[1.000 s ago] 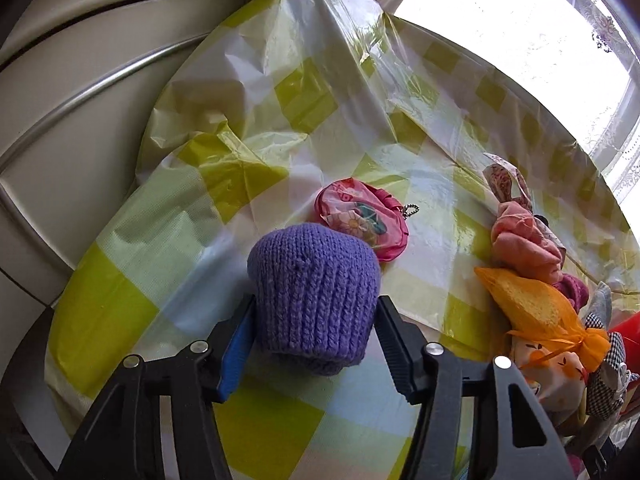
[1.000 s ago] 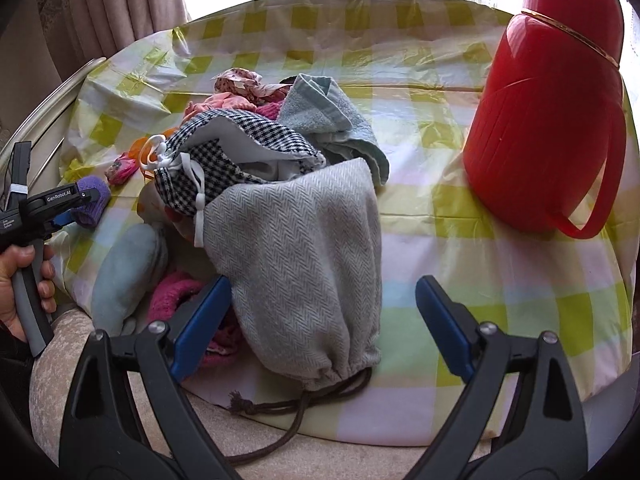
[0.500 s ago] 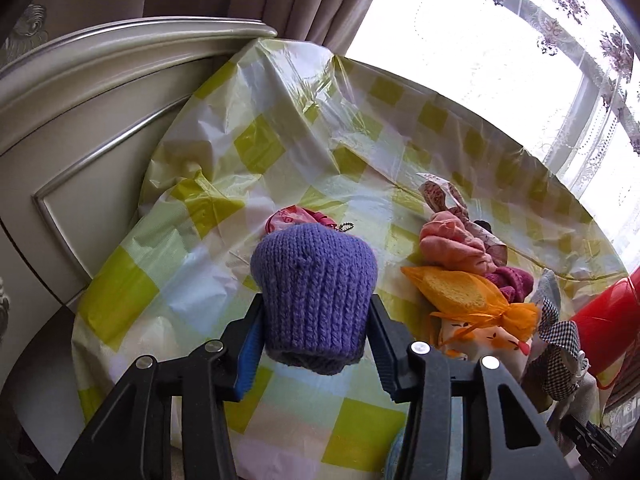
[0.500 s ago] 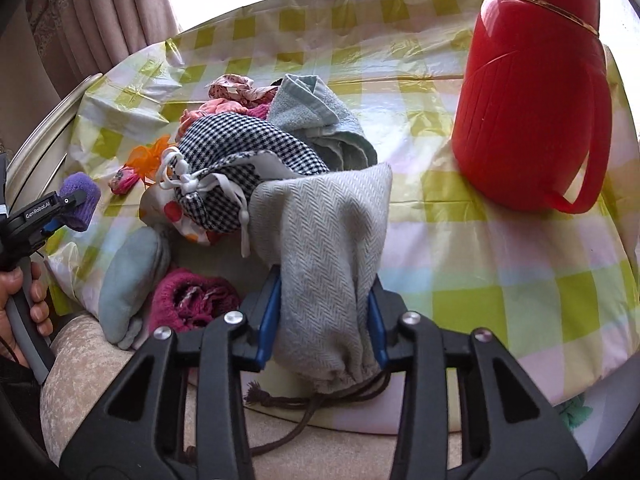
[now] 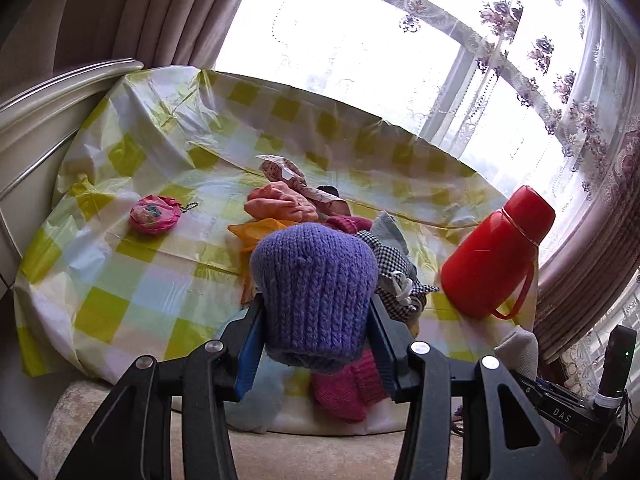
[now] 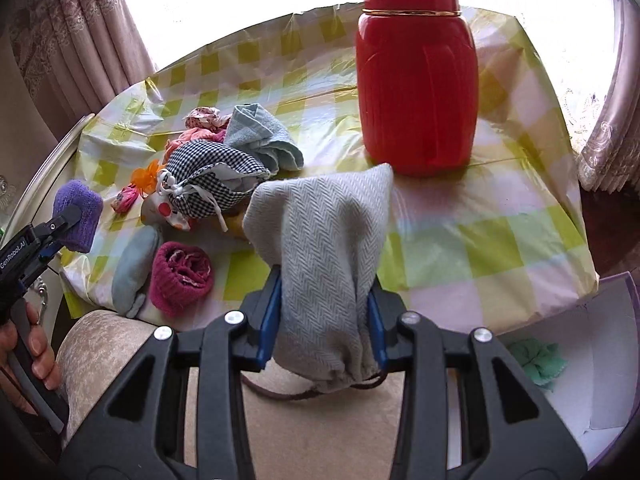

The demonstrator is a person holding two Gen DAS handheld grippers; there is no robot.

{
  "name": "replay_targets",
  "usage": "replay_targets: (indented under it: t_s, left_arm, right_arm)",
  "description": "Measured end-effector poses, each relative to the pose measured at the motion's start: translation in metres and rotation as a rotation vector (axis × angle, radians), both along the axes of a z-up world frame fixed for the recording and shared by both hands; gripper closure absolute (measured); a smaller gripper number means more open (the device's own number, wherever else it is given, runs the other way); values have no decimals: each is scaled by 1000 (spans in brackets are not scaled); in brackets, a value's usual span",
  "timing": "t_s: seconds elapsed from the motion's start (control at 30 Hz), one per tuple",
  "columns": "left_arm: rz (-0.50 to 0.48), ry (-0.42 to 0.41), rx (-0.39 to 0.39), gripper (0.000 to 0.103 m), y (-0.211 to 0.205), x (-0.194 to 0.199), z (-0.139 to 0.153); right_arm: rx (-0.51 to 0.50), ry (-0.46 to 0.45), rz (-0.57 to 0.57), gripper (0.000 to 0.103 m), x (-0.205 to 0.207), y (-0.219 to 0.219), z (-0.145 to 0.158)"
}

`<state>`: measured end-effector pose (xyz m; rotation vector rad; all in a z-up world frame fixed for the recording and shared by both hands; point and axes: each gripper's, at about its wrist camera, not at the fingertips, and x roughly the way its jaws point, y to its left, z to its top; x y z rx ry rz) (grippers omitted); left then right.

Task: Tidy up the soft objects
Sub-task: 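Carry the hat and grey bag into the white box and release both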

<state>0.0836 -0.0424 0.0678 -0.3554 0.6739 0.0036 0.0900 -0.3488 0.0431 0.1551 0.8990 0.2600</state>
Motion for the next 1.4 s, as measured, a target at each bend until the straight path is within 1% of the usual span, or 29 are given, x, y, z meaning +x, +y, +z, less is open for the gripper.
replay_targets:
  t_s: [0.13,0.3,0.4,0.5,0.63,0.7,0.97,1.0,1.07,1.13,1.17,1.23,1.4]
  left_arm:
    - [-94,-6,-7,54,-34,-4,4]
    - [-183,-14,-2,54,-69,-7,9]
    - [-219,-16,2,54,-84,-10,12]
    - [-249,-16,2,54,-97,-13,13]
    - [-304,-13,-1,54,-117,-18,15]
    - [-345,-6,-15,54,-129,-20,16]
    - [-607,55,-45,54,-202,-36,11]
    - [-638,68,-53,54,-211,-38,9]
    - [-701,97,-64,54,-229,-40,6]
    - [-768,136,-78,53,-248,-43,1]
    - [-796,152,-79,53,-257,-45,-1]
    - [-845,187,-71,53,-274,-49,-6]
    - [-961,258,-57,50,-305,-61,-17]
  right_arm:
    - [-20,10,-81,62,-18,-44,2]
    - [-56,55,-183,62,-38,-95,0]
    - [-91,107,-228,62,-50,-123,-7]
    - [-96,173,-256,61,-58,-145,-20]
    - [-68,226,-243,59,-70,-155,-33]
    - [-72,243,-233,58,-75,-155,-38]
    - [-92,364,-240,57,-108,-169,-72]
    - [-97,376,-245,56,-112,-172,-76]
    - [-105,398,-254,51,-119,-179,-81]
    - [-119,411,-273,28,-125,-186,-83]
    - [-128,408,-283,25,-128,-190,-83]
    - [-137,405,-314,25,-132,-199,-82]
    - [-99,361,-412,25,-139,-229,-71]
